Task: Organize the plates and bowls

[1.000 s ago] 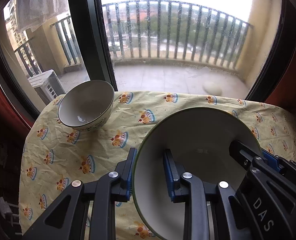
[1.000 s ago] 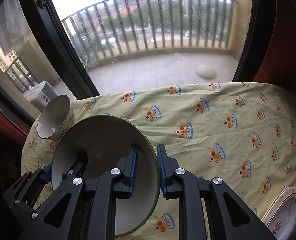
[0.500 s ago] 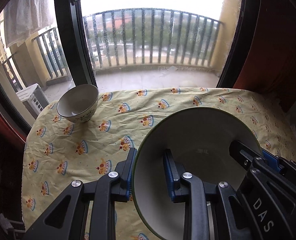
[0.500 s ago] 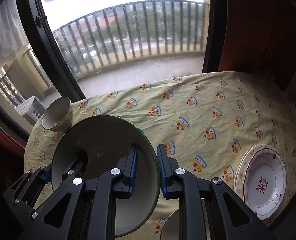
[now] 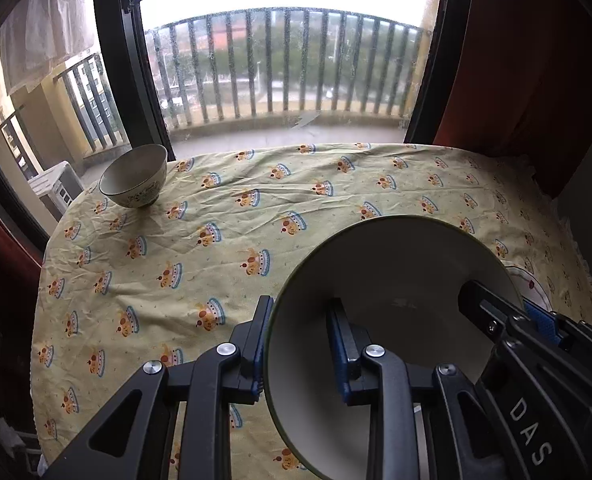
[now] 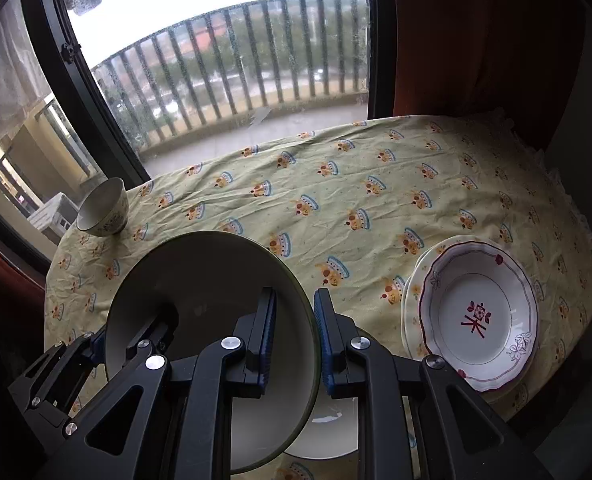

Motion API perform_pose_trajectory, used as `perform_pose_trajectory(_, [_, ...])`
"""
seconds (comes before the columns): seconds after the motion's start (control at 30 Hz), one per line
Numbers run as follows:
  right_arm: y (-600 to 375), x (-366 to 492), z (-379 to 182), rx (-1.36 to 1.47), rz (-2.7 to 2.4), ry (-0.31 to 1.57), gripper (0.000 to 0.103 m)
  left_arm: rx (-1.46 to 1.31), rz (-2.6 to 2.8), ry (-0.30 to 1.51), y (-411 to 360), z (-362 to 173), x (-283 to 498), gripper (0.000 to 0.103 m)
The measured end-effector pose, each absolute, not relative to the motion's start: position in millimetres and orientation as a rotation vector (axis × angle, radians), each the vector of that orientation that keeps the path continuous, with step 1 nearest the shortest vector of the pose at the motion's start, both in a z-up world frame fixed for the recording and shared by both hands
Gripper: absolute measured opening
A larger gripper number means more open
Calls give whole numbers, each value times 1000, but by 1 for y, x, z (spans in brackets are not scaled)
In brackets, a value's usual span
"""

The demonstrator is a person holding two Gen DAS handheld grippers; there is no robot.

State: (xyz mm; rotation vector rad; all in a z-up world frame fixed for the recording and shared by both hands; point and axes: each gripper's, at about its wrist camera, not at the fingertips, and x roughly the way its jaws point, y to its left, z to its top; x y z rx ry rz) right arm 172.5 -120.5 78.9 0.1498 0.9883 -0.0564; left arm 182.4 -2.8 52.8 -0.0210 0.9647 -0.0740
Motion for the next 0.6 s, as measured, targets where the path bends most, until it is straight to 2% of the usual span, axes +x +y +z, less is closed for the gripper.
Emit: perform_pose_trajectory(0.6, [-193,156,29,99,108,1093,23,-82,83,1050,-70,10,147,25])
